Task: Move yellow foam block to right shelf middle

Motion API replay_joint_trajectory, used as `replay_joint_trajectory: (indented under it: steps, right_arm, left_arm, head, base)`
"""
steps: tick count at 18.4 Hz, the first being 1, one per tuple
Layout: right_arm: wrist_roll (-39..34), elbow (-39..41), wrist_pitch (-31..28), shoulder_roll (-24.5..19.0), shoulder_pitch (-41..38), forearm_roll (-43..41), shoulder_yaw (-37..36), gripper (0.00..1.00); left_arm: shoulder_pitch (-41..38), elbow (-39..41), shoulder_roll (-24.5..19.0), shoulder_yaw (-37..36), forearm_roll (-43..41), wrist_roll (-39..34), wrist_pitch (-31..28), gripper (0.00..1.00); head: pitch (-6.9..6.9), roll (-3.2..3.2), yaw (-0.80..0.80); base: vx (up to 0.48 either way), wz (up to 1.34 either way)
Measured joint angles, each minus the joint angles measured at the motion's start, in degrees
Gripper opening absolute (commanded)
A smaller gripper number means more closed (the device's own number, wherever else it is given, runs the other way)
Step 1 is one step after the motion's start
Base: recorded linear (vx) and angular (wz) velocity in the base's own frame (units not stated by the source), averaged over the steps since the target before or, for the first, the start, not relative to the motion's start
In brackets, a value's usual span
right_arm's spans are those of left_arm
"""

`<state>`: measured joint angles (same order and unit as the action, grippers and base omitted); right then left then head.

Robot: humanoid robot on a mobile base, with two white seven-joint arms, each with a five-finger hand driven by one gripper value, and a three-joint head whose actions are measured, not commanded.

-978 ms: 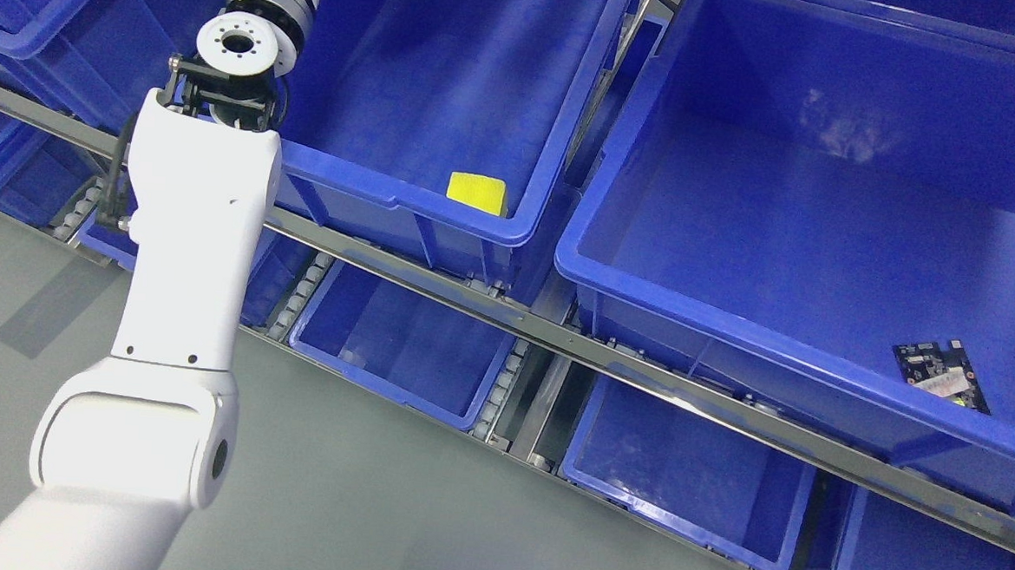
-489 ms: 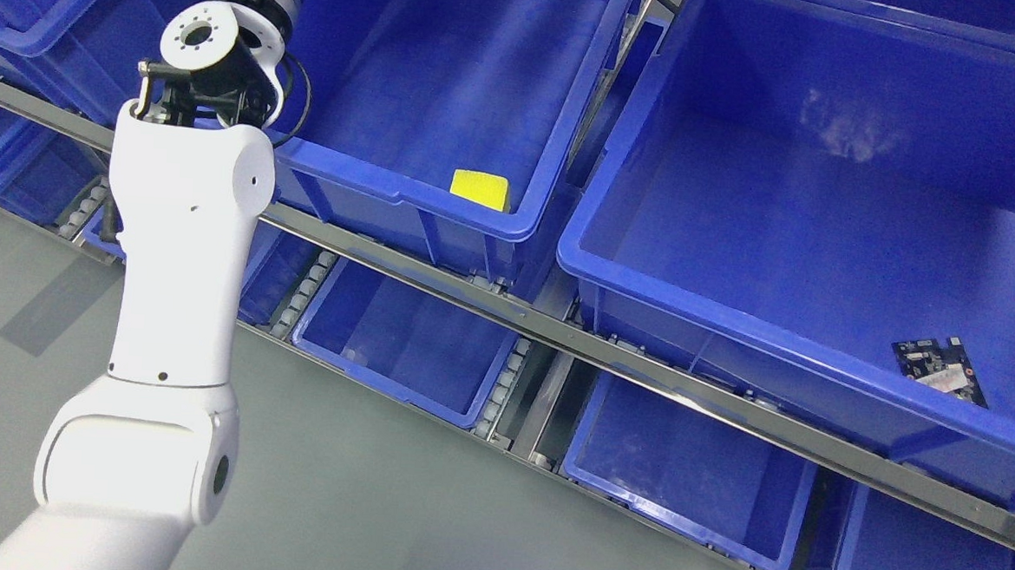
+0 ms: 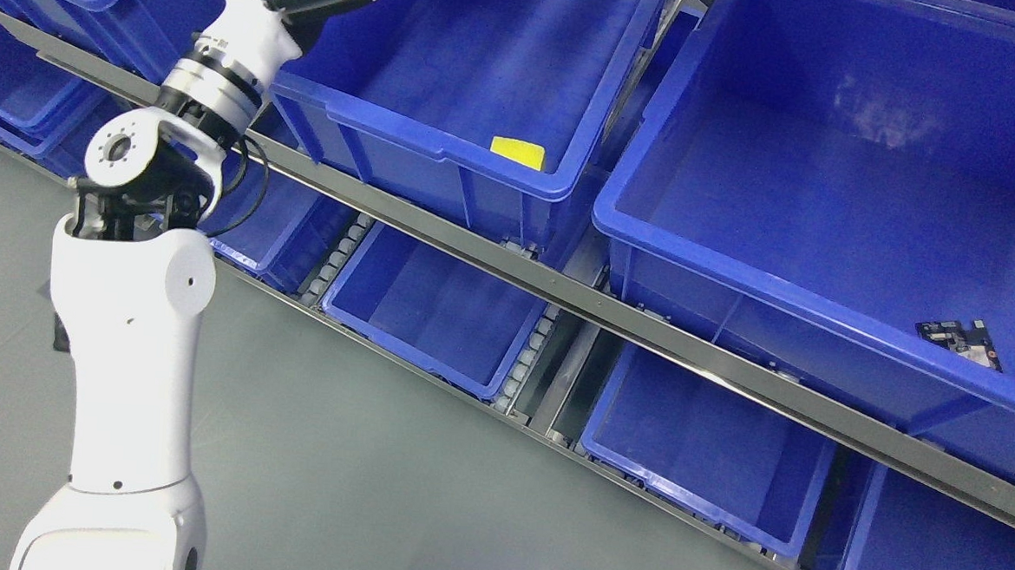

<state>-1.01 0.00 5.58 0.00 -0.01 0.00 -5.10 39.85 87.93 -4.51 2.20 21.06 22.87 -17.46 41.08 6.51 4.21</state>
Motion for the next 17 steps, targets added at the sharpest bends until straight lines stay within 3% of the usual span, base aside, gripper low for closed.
replay_joint_trajectory:
  steps: [7, 14, 17]
  right_arm:
    - [0.0, 0.0, 0.0, 0.0, 0.01, 0.0, 0.0, 1.0]
    - [0.0, 0.0, 0.0, 0.0, 0.01, 0.0, 0.0, 1.0]
    - [0.0, 0.0, 0.0, 0.0, 0.01, 0.0, 0.0, 1.0]
  left_arm:
    - [-4.82, 5.2, 0.27, 4.16, -1.4, -6.36, -1.14, 1.0]
    - [-6.05, 7.73, 2.5, 4.11, -8.1, -8.17, -1.8, 1.0]
    - [-6.53, 8.25, 3.04, 4.04, -8.98, -8.34, 0.48, 1.0]
  head:
    - [0.0, 0.0, 0.0]
    - [0.0, 0.0, 0.0]
    - [0.0, 0.0, 0.0]
  base:
    - [-0.005, 0.03]
    - [0.001, 0.0]
    - [0.0, 0.0]
